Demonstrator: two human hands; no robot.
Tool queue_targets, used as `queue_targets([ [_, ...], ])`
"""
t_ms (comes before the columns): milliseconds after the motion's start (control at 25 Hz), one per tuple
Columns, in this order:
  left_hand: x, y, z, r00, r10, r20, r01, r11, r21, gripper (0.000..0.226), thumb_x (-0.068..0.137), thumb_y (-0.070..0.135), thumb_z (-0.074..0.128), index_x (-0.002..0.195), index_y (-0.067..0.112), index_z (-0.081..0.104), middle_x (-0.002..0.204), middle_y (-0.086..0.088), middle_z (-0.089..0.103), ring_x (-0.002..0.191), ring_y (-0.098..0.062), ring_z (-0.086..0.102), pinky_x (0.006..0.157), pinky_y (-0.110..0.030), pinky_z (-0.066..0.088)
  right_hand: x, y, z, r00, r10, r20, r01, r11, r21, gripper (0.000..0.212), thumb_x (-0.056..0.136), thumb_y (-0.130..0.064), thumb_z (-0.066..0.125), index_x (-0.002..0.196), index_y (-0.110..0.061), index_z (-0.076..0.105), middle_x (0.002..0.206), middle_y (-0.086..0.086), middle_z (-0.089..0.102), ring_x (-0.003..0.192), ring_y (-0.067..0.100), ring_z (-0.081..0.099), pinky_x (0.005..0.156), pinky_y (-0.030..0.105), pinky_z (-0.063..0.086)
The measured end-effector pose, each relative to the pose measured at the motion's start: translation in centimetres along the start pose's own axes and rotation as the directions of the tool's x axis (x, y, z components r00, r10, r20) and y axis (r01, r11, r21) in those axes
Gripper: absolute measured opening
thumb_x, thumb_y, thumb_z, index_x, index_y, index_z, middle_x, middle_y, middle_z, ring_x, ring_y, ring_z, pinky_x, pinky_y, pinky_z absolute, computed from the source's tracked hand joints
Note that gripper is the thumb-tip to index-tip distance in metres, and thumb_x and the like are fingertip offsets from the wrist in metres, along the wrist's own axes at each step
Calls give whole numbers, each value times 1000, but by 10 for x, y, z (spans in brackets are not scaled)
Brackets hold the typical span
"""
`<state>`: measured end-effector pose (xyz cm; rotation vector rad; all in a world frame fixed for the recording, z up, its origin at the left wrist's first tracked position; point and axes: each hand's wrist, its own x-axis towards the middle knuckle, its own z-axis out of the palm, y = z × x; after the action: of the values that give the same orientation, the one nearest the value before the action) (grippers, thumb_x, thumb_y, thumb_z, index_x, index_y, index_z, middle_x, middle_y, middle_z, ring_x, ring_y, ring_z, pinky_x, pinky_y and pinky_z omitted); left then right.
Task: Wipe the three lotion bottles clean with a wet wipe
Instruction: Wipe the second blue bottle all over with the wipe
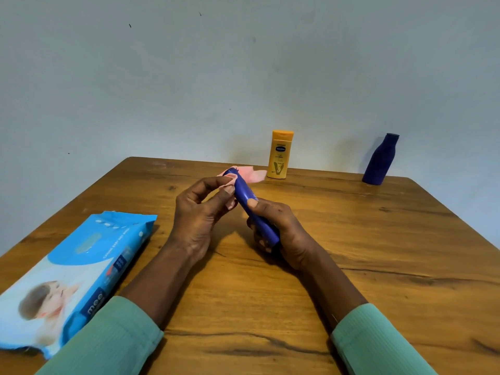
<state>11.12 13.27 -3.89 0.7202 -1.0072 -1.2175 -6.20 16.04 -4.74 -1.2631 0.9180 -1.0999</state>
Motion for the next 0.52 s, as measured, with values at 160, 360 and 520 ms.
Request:
queue_targets([
  [160,2,-4,-2,991,-81,-102,83,996,17,25,78,15,83,101,19,78,104,-4,79,100,-24,72,75,-33,59,0,0,-4,996,84,34,-85,996,29,53,90,-60,62,101,-8,62,65,-2,59,47,13,46,46,23,38],
  [360,-10,-1,5,980,191,49,-196,926,322,26,95,13,71,120,16,75,110,-3,78,102,-14,74,83,-26,61,0,-1,-2,986,162,46,-166,981,103,49,99,-60,50,95,-13,62,64,-2,53,47,13,41,48,26,31],
  [520,2,-2,1,972,220,-86,-175,915,363,26,92,16,76,118,22,74,99,-8,75,87,-19,73,68,-23,60,0,-2,-6,978,163,127,-187,960,208,54,100,-53,55,132,-10,56,73,0,51,51,11,41,46,24,31],
])
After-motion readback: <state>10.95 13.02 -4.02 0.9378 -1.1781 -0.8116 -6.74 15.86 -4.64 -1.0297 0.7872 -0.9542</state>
